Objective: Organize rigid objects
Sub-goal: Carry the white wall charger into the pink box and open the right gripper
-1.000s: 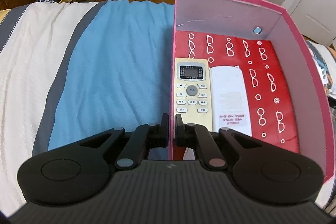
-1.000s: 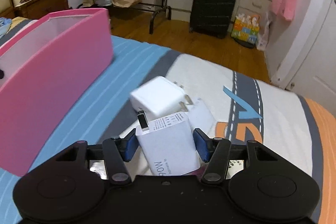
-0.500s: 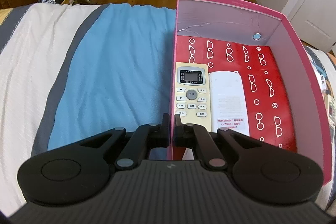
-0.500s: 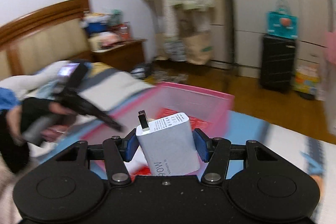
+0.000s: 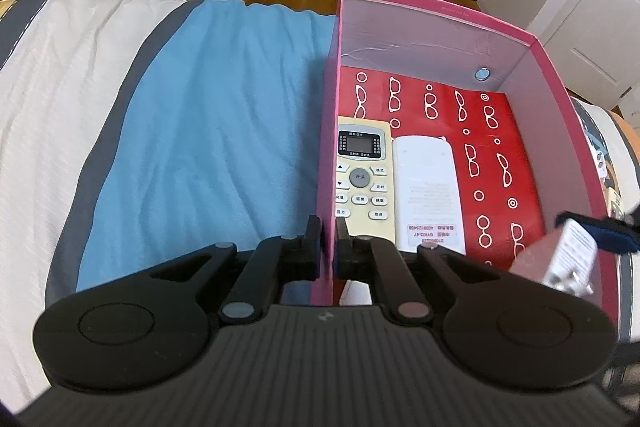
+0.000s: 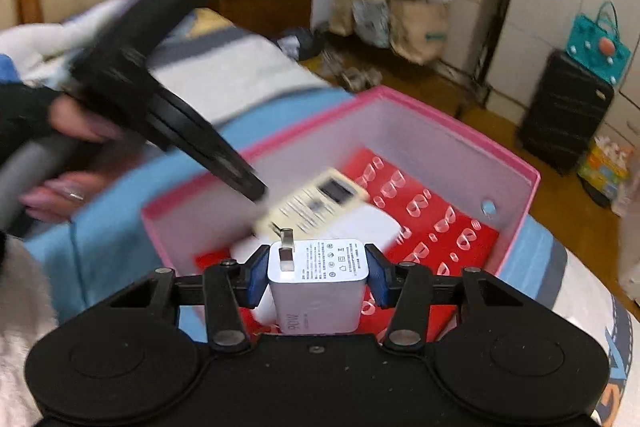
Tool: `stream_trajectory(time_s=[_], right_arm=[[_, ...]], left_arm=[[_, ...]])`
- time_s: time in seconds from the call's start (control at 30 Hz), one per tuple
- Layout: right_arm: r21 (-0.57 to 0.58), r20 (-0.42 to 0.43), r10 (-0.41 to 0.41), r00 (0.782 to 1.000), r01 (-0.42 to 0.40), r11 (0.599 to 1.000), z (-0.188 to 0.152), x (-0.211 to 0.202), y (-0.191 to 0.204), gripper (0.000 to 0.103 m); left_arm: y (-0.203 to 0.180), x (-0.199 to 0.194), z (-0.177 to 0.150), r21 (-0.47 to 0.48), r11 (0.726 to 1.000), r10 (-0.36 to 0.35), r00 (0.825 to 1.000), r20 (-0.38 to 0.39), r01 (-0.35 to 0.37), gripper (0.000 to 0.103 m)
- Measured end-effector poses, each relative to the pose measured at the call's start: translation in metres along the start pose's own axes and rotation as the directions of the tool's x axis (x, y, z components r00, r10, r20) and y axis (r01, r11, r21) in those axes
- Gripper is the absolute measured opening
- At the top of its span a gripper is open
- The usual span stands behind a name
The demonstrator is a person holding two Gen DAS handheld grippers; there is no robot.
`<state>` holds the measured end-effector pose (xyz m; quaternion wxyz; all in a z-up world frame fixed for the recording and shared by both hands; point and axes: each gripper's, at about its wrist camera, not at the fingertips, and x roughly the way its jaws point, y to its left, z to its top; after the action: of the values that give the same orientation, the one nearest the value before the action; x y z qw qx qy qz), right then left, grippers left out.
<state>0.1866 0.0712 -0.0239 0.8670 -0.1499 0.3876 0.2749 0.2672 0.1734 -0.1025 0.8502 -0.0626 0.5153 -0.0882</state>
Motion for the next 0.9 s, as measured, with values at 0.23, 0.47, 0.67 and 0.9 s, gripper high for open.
stream_trajectory(time_s=[0.23, 0.47, 0.67, 0.9], right_arm=[[0.037, -0.146, -0.108, 0.983, 0.114, 0.993, 0.015, 0.027, -0.024, 0.054], [-0.042, -0.141, -0.118, 0.983, 0.113, 0.993, 0.022, 0.03, -0.025, 0.054], [-0.016, 0.011, -0.23, 0.973, 0.23, 0.973, 0.034, 0.057, -0.039, 0.054], [-0.044, -0.134, -0.226, 0.965, 0.222, 0.974, 0.02, 0.077, -0.043, 0.054]], left_arm=[[0.0, 0.0, 0.0, 0.001, 1.0, -0.002, 1.0, -0.001, 0.002, 0.005], [0.001, 0.003, 0.002, -0.011, 1.0, -0.007, 1.0, -0.006, 0.007, 0.006], [0.001, 0.002, -0.001, -0.007, 1.0, -0.005, 1.0, -0.003, 0.005, 0.005], [-0.002, 0.006, 0.001, 0.001, 1.0, 0.001, 1.0, -0.011, -0.001, 0.006]])
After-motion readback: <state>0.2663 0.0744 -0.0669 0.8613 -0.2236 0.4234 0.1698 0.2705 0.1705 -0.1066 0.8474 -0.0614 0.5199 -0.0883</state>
